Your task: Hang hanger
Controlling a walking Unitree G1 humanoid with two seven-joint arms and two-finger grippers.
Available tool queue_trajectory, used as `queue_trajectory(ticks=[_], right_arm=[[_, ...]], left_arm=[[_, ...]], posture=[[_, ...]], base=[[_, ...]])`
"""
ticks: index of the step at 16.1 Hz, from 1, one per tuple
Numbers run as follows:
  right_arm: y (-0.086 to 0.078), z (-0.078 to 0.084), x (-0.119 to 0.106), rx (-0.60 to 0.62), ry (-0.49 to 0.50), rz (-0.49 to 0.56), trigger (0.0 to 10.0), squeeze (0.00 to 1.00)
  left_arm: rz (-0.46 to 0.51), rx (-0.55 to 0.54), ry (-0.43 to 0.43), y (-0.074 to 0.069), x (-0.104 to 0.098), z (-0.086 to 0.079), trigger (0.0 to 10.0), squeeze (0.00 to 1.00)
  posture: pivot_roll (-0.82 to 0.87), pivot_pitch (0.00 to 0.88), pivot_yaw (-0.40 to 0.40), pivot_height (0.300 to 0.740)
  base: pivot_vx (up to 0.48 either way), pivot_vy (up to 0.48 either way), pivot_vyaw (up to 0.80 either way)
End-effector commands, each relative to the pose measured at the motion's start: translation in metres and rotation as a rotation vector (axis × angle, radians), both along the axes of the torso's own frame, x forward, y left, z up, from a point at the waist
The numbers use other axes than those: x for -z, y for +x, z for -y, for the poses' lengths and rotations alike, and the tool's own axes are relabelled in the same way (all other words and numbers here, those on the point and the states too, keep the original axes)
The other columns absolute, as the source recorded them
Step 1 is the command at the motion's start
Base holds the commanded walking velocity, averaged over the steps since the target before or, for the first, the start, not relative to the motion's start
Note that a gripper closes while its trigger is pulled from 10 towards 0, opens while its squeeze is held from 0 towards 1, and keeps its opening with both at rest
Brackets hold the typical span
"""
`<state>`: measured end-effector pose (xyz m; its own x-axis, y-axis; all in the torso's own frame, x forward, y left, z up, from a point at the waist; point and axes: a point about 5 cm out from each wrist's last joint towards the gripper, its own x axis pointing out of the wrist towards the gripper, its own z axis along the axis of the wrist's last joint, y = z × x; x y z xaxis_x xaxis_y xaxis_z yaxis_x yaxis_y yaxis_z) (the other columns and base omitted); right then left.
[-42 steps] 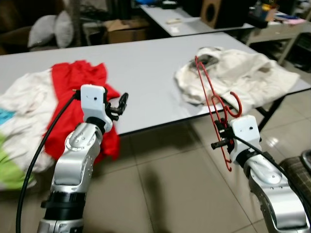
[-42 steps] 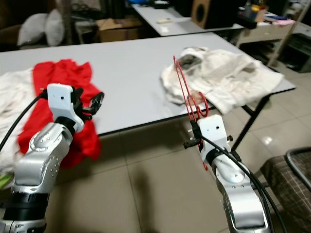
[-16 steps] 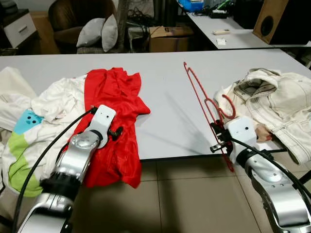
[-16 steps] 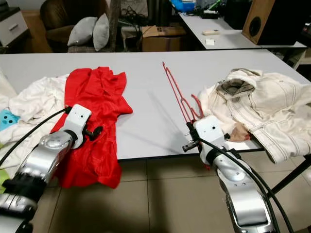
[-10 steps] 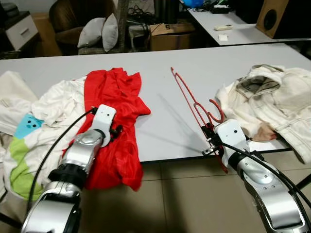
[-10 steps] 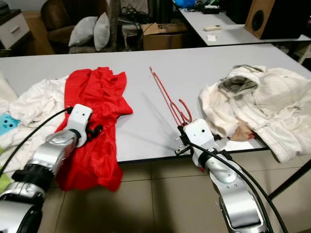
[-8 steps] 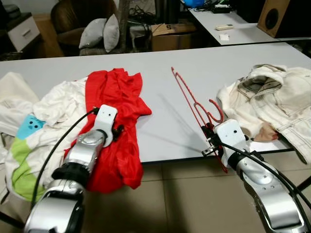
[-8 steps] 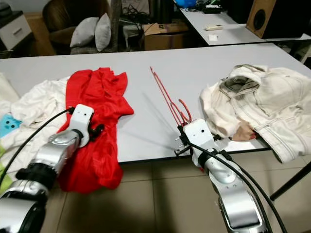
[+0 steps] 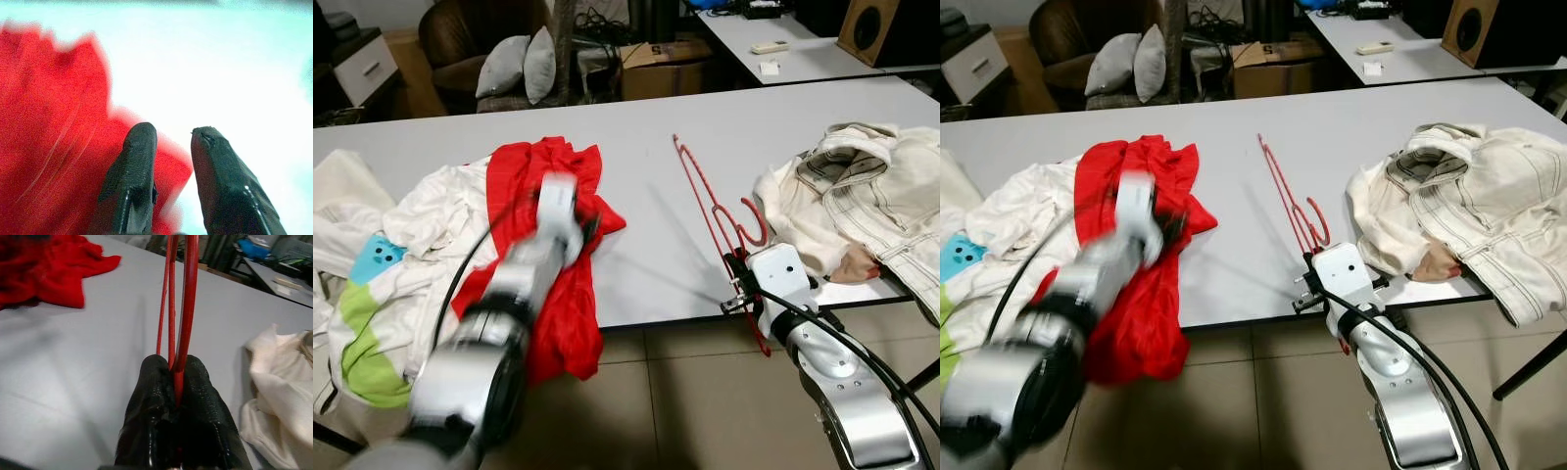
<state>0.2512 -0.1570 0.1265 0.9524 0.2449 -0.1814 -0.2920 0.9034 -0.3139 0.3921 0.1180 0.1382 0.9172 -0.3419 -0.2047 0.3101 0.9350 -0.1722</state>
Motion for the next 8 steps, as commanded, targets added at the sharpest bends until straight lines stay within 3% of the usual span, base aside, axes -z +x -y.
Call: queue_trajectory(ticks=[1,2,5,6,7,8], right_arm=[[0.004,0.006,-0.003,0.048,0.005,0.025,10.0,0.00],[0.004,0.007,-0.003,0.056,0.006,0.031,10.0,0.00],[0.003,0.012,-0.006,0.120,0.014,0.060,10.0,0.00],[0.003,0.013,-0.006,0.125,0.016,0.061,10.0,0.00],[0.002,0.013,-0.006,0.124,0.021,0.060,10.0,0.00],[0.000,0.012,-0.005,0.113,0.024,0.059,10.0,0.00]], left_arm=[[0.106,0.002,-0.110,0.012,-0.035,0.009,0.0,0.00],[0.146,0.000,-0.151,0.016,-0.048,0.011,0.0,0.00],[0.426,0.022,-0.329,0.028,-0.135,0.010,0.0,0.00],[0.445,0.025,-0.342,0.028,-0.141,0.009,0.0,0.00],[0.466,0.059,-0.237,0.029,-0.148,0.005,0.0,0.00],[0.439,0.110,0.043,0.029,-0.138,0.002,0.0,0.00]], posture=[[-0.15,0.000,0.138,0.740],[-0.15,0.000,0.140,0.740],[-0.16,0.000,0.159,0.740],[-0.16,0.000,0.159,0.740],[-0.17,0.000,0.169,0.740],[-0.16,0.000,0.171,0.740]], base=[[0.000,0.000,0.00],[0.000,0.000,0.00],[0.000,0.000,0.00],[0.000,0.000,0.00],[0.000,0.000,0.00],[0.000,0.000,0.00]])
